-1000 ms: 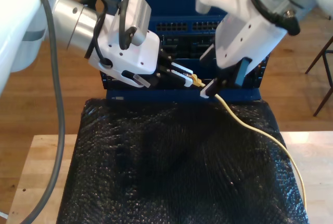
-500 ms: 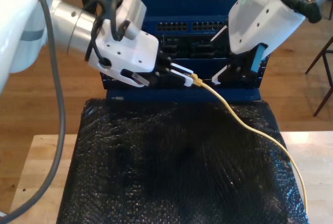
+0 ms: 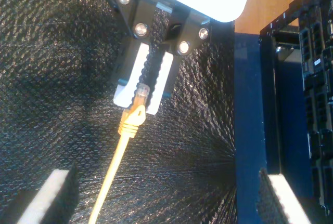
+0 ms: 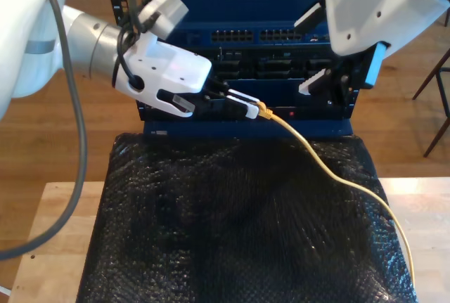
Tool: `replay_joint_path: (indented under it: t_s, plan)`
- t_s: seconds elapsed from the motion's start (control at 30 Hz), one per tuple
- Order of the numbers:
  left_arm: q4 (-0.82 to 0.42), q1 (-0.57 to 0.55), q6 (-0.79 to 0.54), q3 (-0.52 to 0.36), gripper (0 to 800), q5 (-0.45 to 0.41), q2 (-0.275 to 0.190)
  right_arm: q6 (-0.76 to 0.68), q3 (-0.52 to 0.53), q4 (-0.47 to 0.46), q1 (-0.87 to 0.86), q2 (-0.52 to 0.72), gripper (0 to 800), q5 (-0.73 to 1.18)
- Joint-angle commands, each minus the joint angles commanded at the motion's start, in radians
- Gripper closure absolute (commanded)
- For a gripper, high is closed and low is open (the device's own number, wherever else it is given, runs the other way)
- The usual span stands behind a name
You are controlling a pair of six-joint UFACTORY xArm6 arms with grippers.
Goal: Grab the cable and plug it in
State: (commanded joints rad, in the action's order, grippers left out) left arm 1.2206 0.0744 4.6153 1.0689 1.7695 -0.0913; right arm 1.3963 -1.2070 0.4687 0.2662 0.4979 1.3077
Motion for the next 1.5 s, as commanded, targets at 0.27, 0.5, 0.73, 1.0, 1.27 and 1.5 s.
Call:
replay_joint_path:
  t_s: [0.27,0.5,0.73,1.0,1.27,1.5]
  plan:
    - [0.063,0.04,0.035,0.0,797,0.087,0.057,0.006,0.031,0.0,0.008,0.072,1,0.0]
    - [0.104,0.052,0.041,-0.002,798,0.189,0.103,0.034,0.072,0.003,0.017,0.114,2,-0.012]
    - [0.123,0.075,0.104,-0.011,797,0.233,0.132,0.035,0.143,0.0,0.034,0.173,2,-0.132]
    - [0.155,0.078,0.15,-0.032,797,0.281,0.153,0.066,0.196,-0.002,0.087,0.187,1,-0.219]
    - [0.221,0.081,0.189,-0.068,798,0.305,0.187,0.107,0.258,-0.002,0.149,0.219,1,-0.281]
    - [0.233,0.081,0.198,-0.068,797,0.344,0.213,0.15,0.319,-0.002,0.203,0.249,2,-0.37]
